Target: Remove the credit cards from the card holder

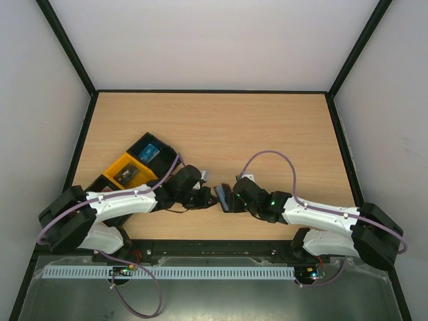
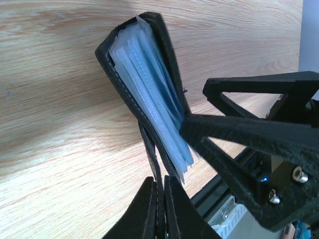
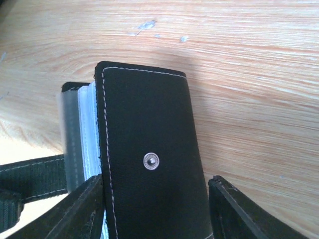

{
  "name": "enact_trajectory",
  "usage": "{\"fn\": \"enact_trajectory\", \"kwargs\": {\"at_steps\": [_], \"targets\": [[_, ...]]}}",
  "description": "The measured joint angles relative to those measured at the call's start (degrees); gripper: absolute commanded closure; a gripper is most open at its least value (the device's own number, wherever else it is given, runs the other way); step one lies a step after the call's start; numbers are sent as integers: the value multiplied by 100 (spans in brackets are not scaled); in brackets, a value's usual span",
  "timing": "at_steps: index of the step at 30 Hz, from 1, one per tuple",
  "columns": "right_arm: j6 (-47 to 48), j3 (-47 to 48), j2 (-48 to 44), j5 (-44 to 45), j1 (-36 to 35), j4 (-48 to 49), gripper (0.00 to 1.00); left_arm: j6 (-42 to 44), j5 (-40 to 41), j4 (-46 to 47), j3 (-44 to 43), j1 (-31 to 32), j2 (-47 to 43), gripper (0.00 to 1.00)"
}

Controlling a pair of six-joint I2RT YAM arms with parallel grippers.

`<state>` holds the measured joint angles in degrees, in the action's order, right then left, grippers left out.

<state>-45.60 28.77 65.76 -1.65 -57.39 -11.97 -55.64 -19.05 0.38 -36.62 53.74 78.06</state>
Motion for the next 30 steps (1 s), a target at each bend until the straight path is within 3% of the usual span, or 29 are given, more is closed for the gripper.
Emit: {"fn": "enact_trajectory", "kwargs": {"at_steps": [8,26,30], "targets": [[-48,33,-229,463,0,-192,67,2,72,-142,13,4,-46,97],[-240,28,-507,839,0,-396,74,140,435,-424,328,-52,-103,97],[-238,-15,-507,844,0,-378,88,208,457,-444,328,-83,-31,97]]}}
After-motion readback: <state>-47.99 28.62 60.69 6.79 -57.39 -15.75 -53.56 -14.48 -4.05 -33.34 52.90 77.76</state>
